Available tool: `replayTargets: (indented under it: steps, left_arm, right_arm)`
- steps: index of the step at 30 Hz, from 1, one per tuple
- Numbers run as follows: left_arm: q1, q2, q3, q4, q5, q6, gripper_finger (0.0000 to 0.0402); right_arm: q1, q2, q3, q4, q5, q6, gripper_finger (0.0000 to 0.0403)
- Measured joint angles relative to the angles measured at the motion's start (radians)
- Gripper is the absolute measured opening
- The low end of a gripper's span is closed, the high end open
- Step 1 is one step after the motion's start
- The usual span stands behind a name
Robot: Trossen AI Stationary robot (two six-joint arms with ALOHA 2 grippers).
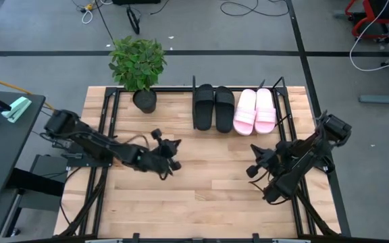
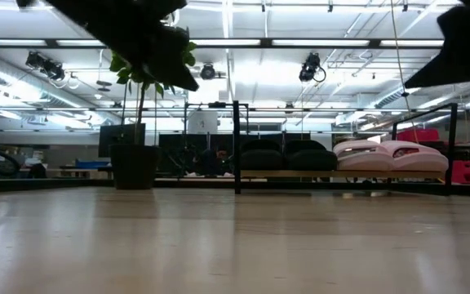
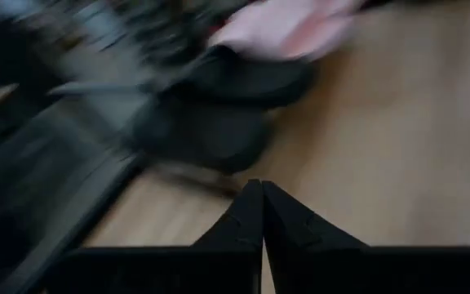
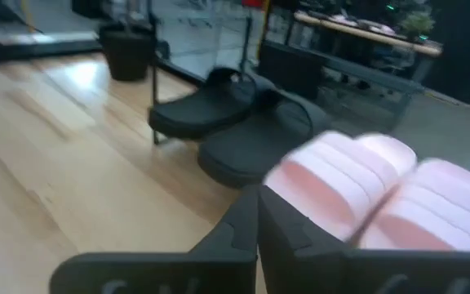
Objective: Pick and place slides into the shelf
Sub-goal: Return to Home Position
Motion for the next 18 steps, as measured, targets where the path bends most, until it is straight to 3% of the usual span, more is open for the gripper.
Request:
replayTargets:
  steps: [3, 7, 13, 18]
  left_arm:
    - [0.063, -0.047, -0.168, 0.426, 0.23, 0.231, 0.0009]
    - [0.171, -0.081, -0.294, 0.747, 0.413, 0.296, 0.0019]
    - [0.325, -0.089, -0.324, 0.783, 0.64, 0.314, 0.0006]
    - [0.35, -0.134, -0.337, 0.777, 0.612, 0.296, 0.0006]
  right_arm:
    - [0.009, -0.076, -0.024, -0.001, 0.037, -0.004, 0.0005]
    - [0.003, -0.165, -0.056, 0.0, 0.112, -0.015, 0.0004]
    - [-0.036, -0.258, -0.141, 0.05, 0.151, -0.016, 0.0002]
    - [-0.054, -0.281, -0.207, 0.143, 0.155, -0.02, 0.0002]
